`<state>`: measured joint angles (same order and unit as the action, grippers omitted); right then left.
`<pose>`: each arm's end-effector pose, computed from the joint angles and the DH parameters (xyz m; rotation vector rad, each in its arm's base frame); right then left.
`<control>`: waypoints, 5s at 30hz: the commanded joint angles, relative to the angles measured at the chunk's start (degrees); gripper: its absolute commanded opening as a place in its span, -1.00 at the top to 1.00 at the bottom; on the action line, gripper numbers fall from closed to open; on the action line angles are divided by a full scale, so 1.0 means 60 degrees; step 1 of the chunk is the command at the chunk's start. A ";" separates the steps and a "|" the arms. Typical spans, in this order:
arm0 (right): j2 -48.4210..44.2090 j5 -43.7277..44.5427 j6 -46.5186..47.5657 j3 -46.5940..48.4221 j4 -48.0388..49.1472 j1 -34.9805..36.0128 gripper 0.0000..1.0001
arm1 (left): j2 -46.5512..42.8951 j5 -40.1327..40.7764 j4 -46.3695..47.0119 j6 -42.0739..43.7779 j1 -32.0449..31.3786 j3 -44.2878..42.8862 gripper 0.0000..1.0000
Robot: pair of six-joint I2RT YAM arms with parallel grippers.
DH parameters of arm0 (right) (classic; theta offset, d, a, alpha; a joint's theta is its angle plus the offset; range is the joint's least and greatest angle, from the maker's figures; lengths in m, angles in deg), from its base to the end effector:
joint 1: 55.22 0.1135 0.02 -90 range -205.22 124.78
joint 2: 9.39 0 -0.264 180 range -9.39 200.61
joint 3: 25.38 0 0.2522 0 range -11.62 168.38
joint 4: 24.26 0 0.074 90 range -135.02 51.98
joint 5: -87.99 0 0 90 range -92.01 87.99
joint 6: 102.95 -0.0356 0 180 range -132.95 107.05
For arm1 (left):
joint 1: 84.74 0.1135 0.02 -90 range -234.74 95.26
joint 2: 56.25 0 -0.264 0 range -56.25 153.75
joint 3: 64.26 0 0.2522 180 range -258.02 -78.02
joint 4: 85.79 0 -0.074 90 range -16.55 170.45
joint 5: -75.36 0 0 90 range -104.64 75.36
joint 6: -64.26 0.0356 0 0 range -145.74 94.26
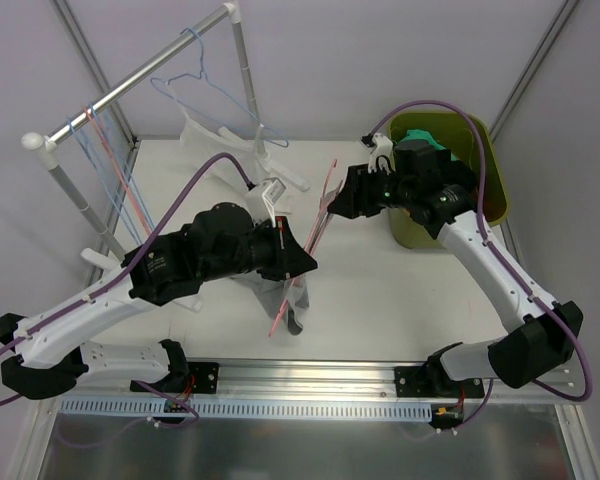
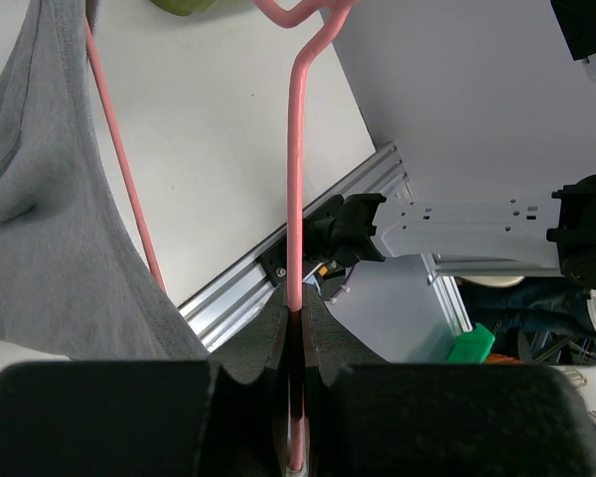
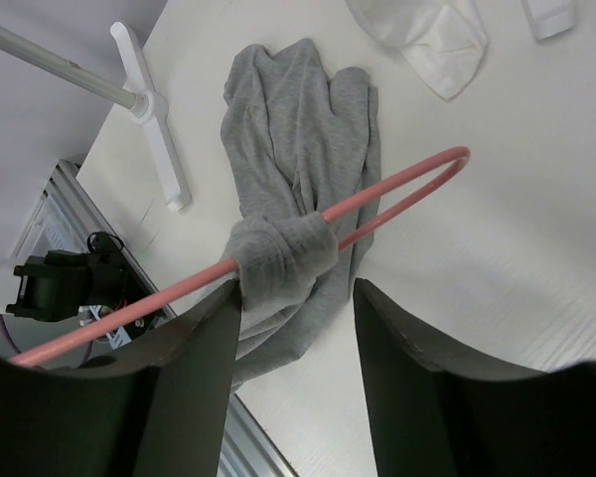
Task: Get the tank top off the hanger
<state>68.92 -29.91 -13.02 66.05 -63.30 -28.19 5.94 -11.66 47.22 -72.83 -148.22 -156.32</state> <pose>0.2659 0.1543 0.3832 -0.7807 1.9021 0.7885 0.1000 -0.1962 0.4404 0.2567 2.0623 -1.2303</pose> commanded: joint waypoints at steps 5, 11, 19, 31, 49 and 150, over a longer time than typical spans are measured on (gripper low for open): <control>-0.0072 -0.1106 0.0335 0.0473 0.0375 -0.0124 0.09 | -0.0097 -0.0336 0.0529 0.0187 0.0297 -0.0455 1.00; -0.0145 -0.1136 0.0511 0.0327 0.0360 -0.0139 0.34 | 0.0225 -0.0482 0.0529 0.0392 0.0341 -0.0968 1.00; 0.0103 -0.0931 0.0364 0.0560 0.0375 -0.0139 0.31 | 0.0489 -0.0907 0.0544 0.0422 0.0356 -0.1276 1.00; -0.0174 0.1529 -0.0396 0.0985 -0.0122 -0.1601 0.99 | 0.0123 -0.1053 0.0529 0.0261 0.0458 -0.0617 1.00; -0.0554 -0.2832 -0.1127 0.1835 -0.0827 -0.2629 0.99 | 0.3431 -0.1232 0.1200 0.4710 0.0459 -0.7705 1.00; 0.4045 0.6143 -0.0983 -0.3131 0.0097 0.3743 0.33 | -0.2073 -0.2151 0.0632 0.2574 0.6377 0.0627 -0.97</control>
<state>90.75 4.91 -15.47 50.16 -67.30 -6.10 -3.13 -15.24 50.91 -64.87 -109.21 -154.07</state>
